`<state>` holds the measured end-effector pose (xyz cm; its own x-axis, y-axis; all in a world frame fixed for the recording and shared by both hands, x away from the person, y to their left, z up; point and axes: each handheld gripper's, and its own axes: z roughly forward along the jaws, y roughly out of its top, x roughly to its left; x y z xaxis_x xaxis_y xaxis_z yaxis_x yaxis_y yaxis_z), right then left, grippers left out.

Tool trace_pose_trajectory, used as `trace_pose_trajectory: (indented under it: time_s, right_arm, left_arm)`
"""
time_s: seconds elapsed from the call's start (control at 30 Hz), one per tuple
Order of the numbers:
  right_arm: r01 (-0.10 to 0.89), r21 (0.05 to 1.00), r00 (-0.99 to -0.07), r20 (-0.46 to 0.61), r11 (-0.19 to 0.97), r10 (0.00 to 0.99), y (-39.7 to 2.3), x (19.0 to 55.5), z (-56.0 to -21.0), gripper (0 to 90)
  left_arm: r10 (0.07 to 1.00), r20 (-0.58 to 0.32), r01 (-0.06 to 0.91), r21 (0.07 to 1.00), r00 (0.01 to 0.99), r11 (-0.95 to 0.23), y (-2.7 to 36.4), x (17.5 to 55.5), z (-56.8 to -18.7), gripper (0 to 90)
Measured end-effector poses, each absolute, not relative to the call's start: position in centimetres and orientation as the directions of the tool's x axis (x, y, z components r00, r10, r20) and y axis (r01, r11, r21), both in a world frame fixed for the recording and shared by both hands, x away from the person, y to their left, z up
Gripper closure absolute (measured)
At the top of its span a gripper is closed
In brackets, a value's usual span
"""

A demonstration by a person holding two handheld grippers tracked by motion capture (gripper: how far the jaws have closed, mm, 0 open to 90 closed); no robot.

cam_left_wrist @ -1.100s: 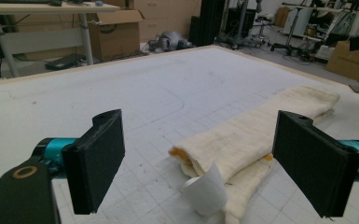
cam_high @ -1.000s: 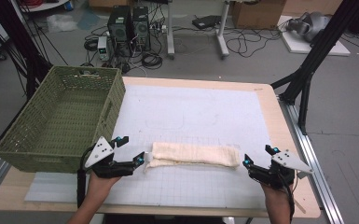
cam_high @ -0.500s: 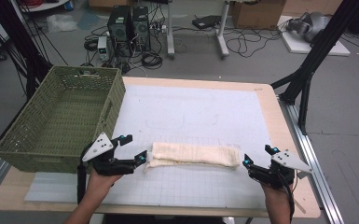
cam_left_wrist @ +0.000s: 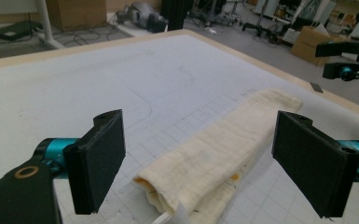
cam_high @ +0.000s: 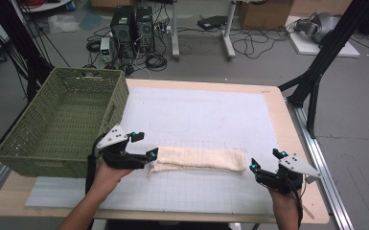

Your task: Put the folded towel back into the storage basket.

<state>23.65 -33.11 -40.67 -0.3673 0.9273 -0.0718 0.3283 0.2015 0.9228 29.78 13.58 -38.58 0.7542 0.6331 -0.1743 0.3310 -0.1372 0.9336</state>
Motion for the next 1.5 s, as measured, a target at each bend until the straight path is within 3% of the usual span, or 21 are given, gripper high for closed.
trace_pose_trajectory:
  time_s: [1.0, 1.5]
  right_arm:
    - [0.339, 0.917, -0.375, -0.073, 0.21, 0.924, -33.0, 23.8, -40.9, 15.9]
    - [0.337, 0.917, -0.356, -0.084, 0.212, 0.931, -33.8, 22.8, -40.7, 15.9]
  left_arm:
    - [0.693, -0.205, 0.524, 0.803, 0.691, -0.284, 10.7, 33.4, -42.8, 26.6]
    - [0.723, -0.148, 0.564, 0.735, 0.675, -0.377, 9.6, 33.6, -44.2, 43.8]
